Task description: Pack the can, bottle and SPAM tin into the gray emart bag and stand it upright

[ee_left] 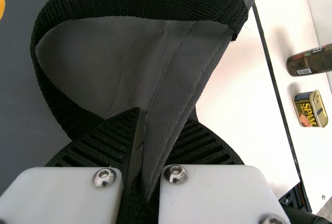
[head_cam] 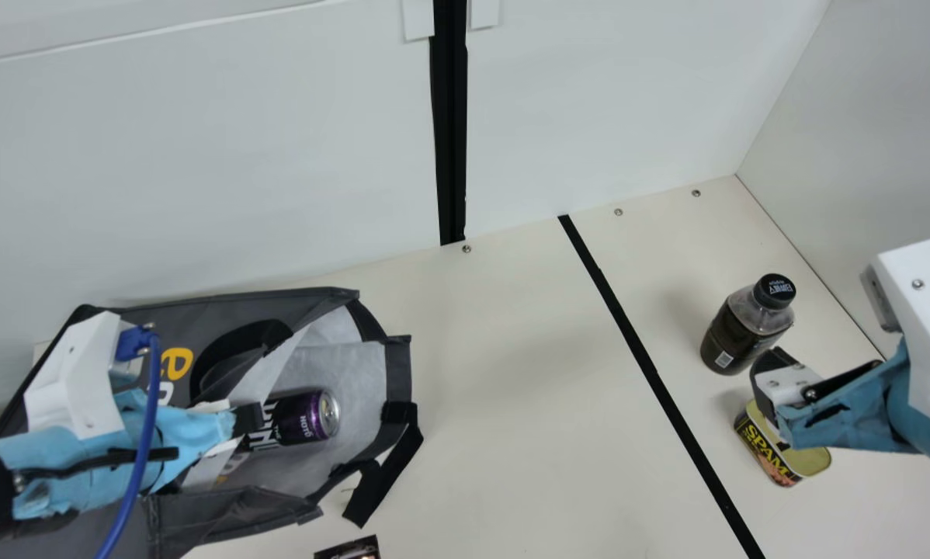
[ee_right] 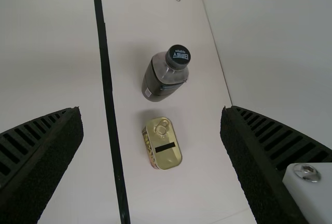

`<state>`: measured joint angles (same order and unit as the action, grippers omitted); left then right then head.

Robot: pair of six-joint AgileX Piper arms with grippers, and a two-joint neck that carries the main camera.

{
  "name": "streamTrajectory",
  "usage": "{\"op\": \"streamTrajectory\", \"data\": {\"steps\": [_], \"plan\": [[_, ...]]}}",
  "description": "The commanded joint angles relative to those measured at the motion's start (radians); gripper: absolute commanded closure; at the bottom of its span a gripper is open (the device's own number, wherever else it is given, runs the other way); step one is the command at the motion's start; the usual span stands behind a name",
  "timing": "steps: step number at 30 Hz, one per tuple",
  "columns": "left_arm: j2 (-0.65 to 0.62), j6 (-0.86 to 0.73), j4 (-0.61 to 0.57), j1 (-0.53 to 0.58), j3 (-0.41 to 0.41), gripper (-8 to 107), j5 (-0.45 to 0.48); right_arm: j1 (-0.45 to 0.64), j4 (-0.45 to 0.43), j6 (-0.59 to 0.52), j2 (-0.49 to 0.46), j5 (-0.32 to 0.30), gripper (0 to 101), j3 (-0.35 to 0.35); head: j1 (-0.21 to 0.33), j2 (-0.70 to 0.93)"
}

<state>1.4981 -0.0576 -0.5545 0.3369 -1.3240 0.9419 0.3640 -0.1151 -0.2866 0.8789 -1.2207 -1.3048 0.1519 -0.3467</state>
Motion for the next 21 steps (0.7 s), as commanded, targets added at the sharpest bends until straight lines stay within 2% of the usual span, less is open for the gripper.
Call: {"op": "streamTrajectory", "data": {"steps": [1, 21], "plan": [[0.000, 0.000, 0.000, 0.000, 0.000, 107, 0.000, 0.009, 0.007, 0.004, -0.006, 0.001, 6, 0.003, 0.023, -0.002], [0.000, 0.000, 0.000, 0.000, 0.000, 107, 0.000, 0.066, 0.043, 0.014, -0.034, 0.001, 6, 0.017, 0.023, -0.002]]}}
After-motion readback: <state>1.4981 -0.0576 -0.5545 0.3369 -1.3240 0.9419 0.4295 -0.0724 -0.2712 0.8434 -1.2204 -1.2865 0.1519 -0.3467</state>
